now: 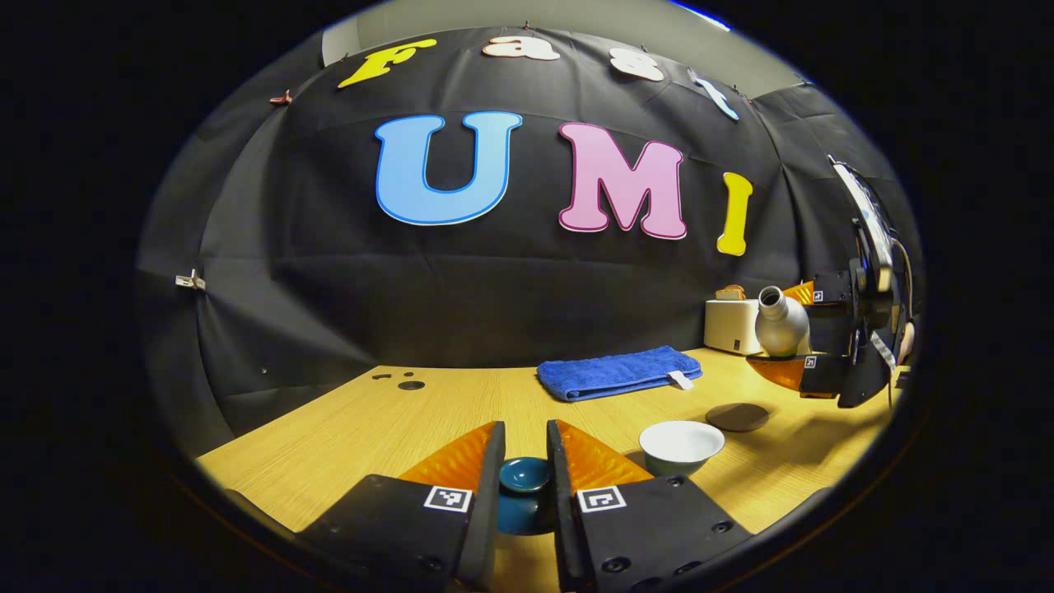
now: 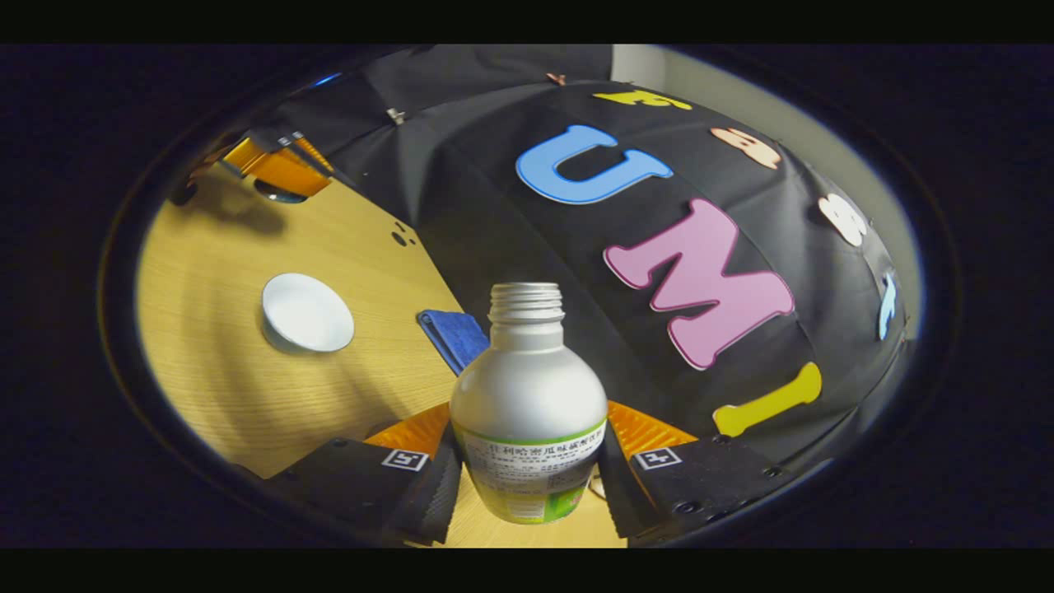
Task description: Open the teacup lid with one hand, grasp the water bottle and pour water into the teacup with the other hand; after pouring, place the water bottle on the coaster and then close the teacup lid.
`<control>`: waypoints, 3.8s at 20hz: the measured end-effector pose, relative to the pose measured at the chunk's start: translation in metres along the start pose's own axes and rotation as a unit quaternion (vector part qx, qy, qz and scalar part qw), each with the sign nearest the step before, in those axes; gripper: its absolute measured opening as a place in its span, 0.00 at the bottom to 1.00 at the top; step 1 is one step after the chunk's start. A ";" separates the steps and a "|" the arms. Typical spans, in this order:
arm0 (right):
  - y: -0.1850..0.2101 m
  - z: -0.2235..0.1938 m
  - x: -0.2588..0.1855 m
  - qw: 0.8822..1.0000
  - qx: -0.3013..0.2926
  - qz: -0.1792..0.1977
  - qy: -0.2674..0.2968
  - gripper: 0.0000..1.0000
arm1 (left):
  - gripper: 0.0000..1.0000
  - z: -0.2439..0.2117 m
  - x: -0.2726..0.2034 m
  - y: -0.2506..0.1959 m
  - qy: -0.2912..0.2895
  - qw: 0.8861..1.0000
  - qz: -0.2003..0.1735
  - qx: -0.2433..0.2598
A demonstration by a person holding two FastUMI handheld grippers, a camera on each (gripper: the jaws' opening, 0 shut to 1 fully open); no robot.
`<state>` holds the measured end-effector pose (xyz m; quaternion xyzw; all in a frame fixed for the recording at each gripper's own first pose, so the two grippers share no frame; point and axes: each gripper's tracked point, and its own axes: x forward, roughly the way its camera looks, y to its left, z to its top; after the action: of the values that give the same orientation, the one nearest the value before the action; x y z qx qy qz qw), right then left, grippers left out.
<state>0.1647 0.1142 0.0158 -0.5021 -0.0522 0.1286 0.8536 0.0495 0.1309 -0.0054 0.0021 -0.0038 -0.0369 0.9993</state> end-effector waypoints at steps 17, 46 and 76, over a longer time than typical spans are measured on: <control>0.045 0.005 0.038 0.970 -0.235 0.029 -0.060 0.71 | 0.32 0.000 0.000 -0.001 0.001 1.000 -0.002 -0.001; 0.038 0.024 0.049 0.882 -0.451 0.007 -0.136 0.75 | 0.32 0.000 -0.001 -0.001 0.001 1.000 -0.002 -0.001; 0.007 0.077 0.051 0.817 -0.546 -0.039 -0.181 0.74 | 0.32 0.000 -0.001 -0.002 0.002 1.000 -0.002 -0.001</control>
<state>0.1963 0.1960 0.0457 -0.8511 -0.2869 0.1340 0.4187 0.0483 0.1289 -0.0049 0.0014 -0.0018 -0.0392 0.9992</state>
